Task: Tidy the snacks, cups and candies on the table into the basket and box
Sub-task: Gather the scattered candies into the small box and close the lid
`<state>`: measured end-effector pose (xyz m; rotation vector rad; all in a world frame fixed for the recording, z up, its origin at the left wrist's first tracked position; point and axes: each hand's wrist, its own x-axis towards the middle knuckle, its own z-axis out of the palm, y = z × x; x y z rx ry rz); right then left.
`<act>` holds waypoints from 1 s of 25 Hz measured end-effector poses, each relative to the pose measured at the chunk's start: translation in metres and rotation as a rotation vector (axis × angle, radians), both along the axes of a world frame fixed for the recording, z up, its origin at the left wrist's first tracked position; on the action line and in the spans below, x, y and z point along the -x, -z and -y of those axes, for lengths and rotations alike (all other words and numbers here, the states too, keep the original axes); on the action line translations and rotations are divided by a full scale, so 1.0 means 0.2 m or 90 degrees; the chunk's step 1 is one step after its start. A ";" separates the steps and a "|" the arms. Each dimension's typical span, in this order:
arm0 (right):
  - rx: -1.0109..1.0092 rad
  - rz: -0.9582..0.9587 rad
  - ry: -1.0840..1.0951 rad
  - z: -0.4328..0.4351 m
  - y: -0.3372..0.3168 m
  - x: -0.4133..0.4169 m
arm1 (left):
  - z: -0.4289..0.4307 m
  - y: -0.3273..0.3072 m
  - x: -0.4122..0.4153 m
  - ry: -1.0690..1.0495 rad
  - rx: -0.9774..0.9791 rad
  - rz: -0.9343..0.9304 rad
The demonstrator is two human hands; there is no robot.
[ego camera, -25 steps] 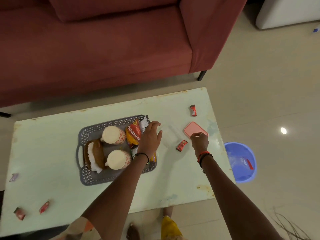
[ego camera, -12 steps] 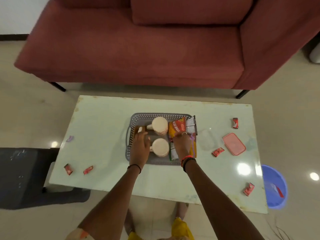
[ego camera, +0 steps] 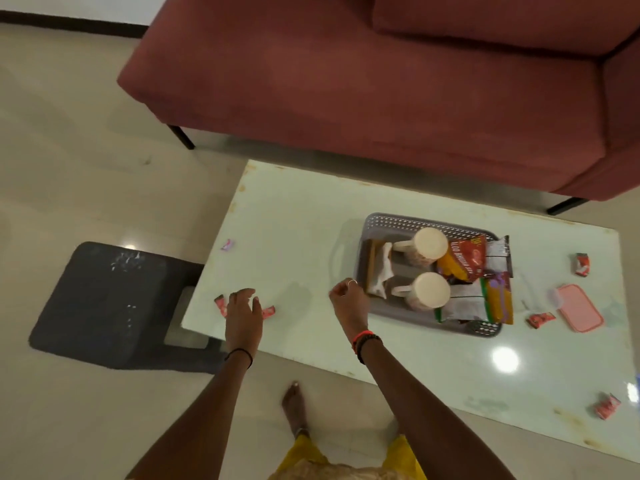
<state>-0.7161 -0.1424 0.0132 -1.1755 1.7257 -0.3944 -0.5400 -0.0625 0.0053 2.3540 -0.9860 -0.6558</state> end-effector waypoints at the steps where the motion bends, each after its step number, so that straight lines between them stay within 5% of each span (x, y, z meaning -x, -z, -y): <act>1: 0.008 -0.010 -0.033 -0.03 0.03 -0.09 | -0.03 0.04 -0.10 -0.013 -0.019 -0.006; 8: 0.067 -0.204 -0.484 -0.18 0.34 -0.57 | -0.06 0.34 -0.55 -0.109 -0.205 -0.105; 12: 0.129 -0.269 -0.629 -0.21 0.47 -0.71 | -0.02 0.46 -0.61 -0.128 -0.242 -0.130; 20: 0.197 -0.295 -0.695 -0.20 0.60 -0.81 | 0.04 0.60 -0.68 0.088 -0.290 0.055; 25: 0.156 -0.274 -0.635 -0.17 0.59 -0.84 | 0.15 0.51 -0.79 0.069 -0.120 0.058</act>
